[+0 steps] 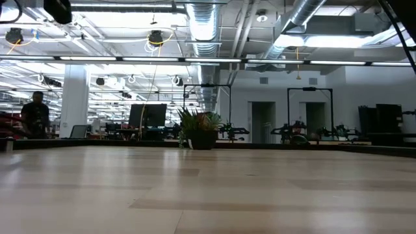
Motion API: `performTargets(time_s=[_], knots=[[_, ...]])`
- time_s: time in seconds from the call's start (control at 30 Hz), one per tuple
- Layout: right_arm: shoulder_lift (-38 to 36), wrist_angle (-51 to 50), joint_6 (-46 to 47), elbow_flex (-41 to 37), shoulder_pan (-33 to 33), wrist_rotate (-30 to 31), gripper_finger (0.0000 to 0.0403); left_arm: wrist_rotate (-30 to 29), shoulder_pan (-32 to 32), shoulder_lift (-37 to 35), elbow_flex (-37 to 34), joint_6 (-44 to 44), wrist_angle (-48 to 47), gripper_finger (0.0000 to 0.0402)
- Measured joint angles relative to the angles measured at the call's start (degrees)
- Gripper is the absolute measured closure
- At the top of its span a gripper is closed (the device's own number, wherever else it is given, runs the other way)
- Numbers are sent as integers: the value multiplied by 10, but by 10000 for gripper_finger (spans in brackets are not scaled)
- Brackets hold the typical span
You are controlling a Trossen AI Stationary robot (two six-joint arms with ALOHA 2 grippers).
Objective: Pick and place USB-C Cables
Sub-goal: Put the black charger cable into the gray bin
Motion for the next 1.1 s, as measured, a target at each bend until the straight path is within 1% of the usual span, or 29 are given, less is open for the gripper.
performTargets(time_s=[0.23, 0.63, 0.83, 0.97, 1.1], knots=[[0, 5, -8, 0, 1, 0, 142, 16, 24, 60, 0, -1, 52, 371], [0, 4, -7, 0, 1, -10, 142, 36, 64, 135, 0, -9, 119, 371], [0, 4, -7, 0, 1, -10, 142, 56, 92, 177, 0, -46, 127, 371], [0, -4, -4, 0, 1, -10, 143, 58, 105, 198, 0, -43, 155, 371], [0, -19, 8, 0, 1, -10, 158, 58, 112, 205, 0, -30, 171, 371]])
